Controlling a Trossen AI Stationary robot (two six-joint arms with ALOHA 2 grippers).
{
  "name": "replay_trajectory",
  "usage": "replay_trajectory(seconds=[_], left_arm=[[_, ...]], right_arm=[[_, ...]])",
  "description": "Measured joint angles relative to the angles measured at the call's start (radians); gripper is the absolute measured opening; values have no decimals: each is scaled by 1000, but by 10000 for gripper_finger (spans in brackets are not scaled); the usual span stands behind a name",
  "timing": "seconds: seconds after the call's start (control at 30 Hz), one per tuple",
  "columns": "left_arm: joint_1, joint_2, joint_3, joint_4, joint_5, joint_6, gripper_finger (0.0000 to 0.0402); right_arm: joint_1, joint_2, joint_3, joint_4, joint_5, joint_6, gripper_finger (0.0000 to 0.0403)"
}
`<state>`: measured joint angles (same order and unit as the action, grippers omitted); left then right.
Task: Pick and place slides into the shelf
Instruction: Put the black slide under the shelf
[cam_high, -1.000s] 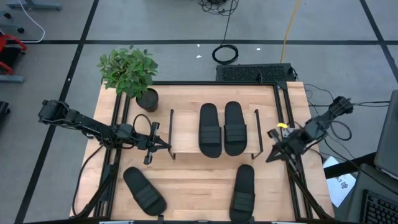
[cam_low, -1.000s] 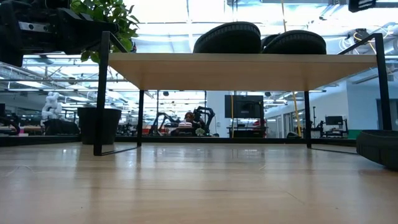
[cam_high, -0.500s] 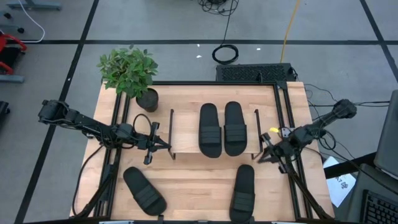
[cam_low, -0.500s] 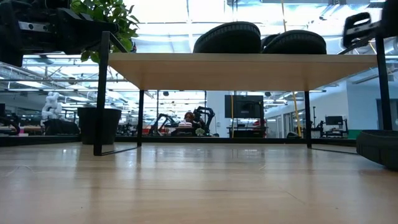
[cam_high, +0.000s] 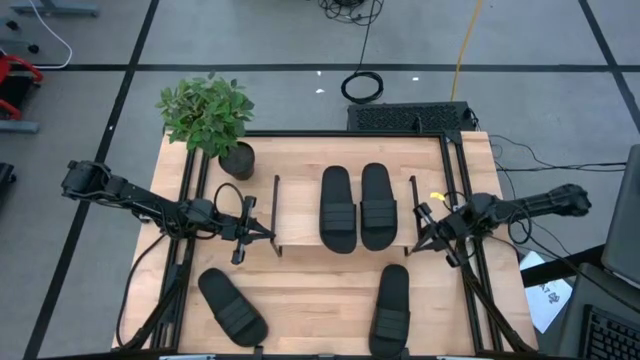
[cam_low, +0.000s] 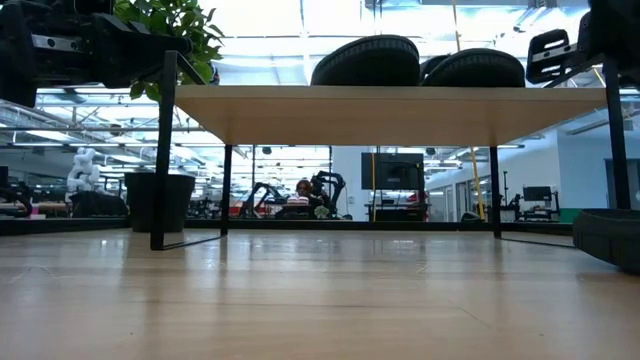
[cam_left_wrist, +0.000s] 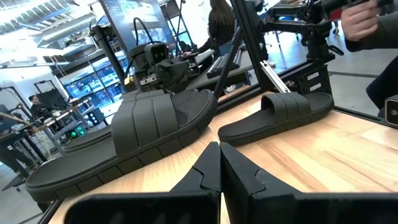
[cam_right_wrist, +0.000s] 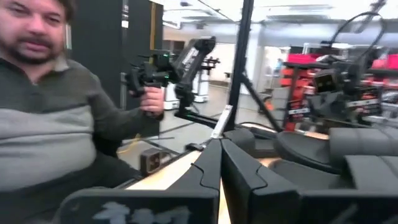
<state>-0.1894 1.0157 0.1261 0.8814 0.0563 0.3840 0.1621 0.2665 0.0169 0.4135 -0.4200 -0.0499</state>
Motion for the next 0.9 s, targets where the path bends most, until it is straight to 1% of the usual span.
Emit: replay_trajectory(seconds=[0.1,0.17,0.27,0.4,0.5,0.63,0.77,0.9], left_arm=[[0,0,0,-1,-1,2,3],[0,0,0,-1,-1,3,3],[0,0,0,-1,-5,3,3],[0,0,0,-2,-6,3,3],[0,0,0,-2,-6,3,3],[0,0,0,-2,-6,2,3],[0,0,0,-2,-6,-5,3],[0,0,0,-2,-6,-23,3]], right_arm=[[-4,0,0,8,-83,1,0],[-4,0,-1,41,-106,-14,0],[-4,0,-1,110,-98,-34,0],[-18,0,-1,142,-6,-65,0],[-62,0,-1,101,-1,-79,0],[-140,0,-1,102,-10,-67,0],[-217,0,-1,177,-118,-34,0],[-266,0,-1,271,-185,15,0]])
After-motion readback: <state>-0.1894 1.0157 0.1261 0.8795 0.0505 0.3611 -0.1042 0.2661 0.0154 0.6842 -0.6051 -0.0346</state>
